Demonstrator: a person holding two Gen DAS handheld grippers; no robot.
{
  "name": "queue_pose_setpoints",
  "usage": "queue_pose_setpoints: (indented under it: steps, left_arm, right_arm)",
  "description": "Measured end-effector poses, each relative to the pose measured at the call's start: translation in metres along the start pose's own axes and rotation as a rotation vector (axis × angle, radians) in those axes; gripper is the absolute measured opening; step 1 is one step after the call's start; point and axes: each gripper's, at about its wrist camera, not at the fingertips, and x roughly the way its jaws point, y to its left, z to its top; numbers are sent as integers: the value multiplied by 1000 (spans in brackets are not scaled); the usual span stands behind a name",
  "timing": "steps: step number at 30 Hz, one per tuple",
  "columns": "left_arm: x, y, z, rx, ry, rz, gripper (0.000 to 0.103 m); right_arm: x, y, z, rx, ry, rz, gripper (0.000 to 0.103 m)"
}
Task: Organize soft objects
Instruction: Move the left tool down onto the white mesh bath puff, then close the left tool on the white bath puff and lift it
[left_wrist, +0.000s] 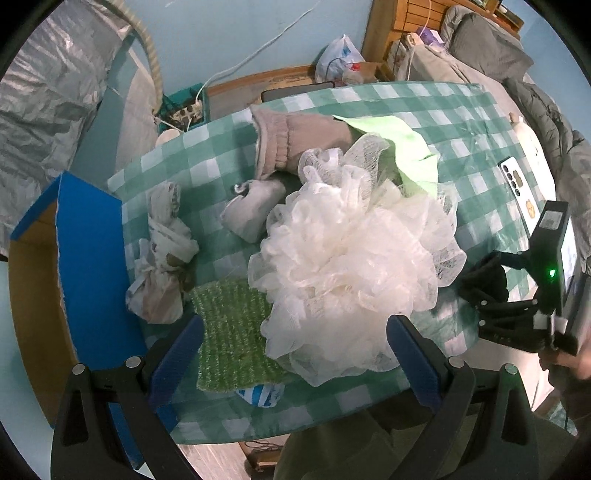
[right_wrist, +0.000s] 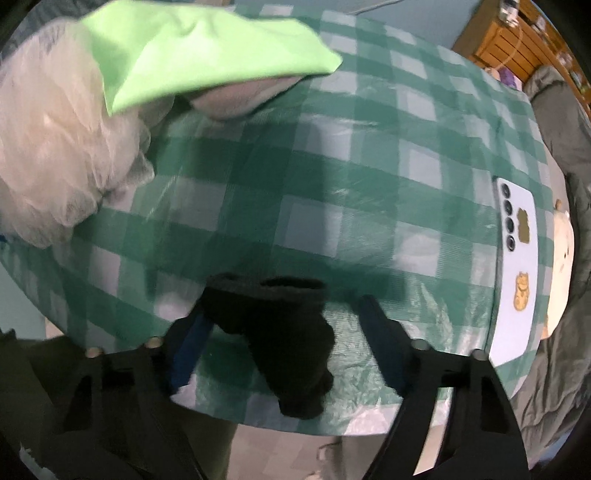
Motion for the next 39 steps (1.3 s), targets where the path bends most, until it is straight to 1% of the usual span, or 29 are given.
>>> queue_pose_setpoints:
  steps: [1,2,3,4,5,7,10,12,15,17,22,26,27,29,31,32,33,34,39]
  left_arm:
    - [-1,-2,1,2,-2,5,100]
    - [-2,-5,2,8,-5,5,100]
    - [-4,-8,4,16,-12,-1,100]
    - [-6,-10,4,22,-17,-5,100]
    - [-8,-14,5,32,-25,-9,100]
    - [-10,-20,7,51,-34,-12,100]
    - [-10,-31,11,72,-45,-11,100]
    - [-4,-36,15,80,-33,5,100]
    - [3,-43,19,83,-24,8,100]
    - [11,-46,22,81,-12,12,100]
    - [32,-54,30,93,16,59,100]
    - [48,-55,33,95,43,75,101]
    - [51,-56,33,95,47,77,102]
    - [58,-56,35,91,54,84,102]
    - [63,-55,37,84,65,82,102]
    - [65,-55,39,80,67,81,102]
    - [66,-55,40,80,65,79,102]
    - [66,-54,41,82,63,78,102]
    - [77,-51,44,83,53,73,103]
  right_arm:
    - [-1,2,1,-10,-10,0,69]
    - [-2,4,2,-19,-17,0,65]
    - [-4,4,3,-21,-23,-1,55]
    - [-5,3,5,-16,-24,6,48]
    - [-6,2,7,-6,-24,19,46]
    - [-8,-4,11,30,-26,59,36]
    - [-12,-12,17,74,-34,99,33]
    - [-16,-16,22,86,-40,113,32]
    - [-21,-23,30,100,-49,128,32]
    - [-30,-32,39,105,-53,142,32]
    - [-44,-42,53,107,-74,172,32]
    - [-51,-44,63,109,-89,187,32]
    - [-52,-39,60,108,-91,190,32]
    - [-51,-40,68,108,-95,194,32]
    - [-61,-56,75,109,-97,202,32]
    - [-62,-57,78,109,-98,203,32]
    - [-58,-50,64,109,-101,202,32]
    - [-59,-46,61,109,-101,203,32]
    - [-61,-45,61,118,-101,205,32]
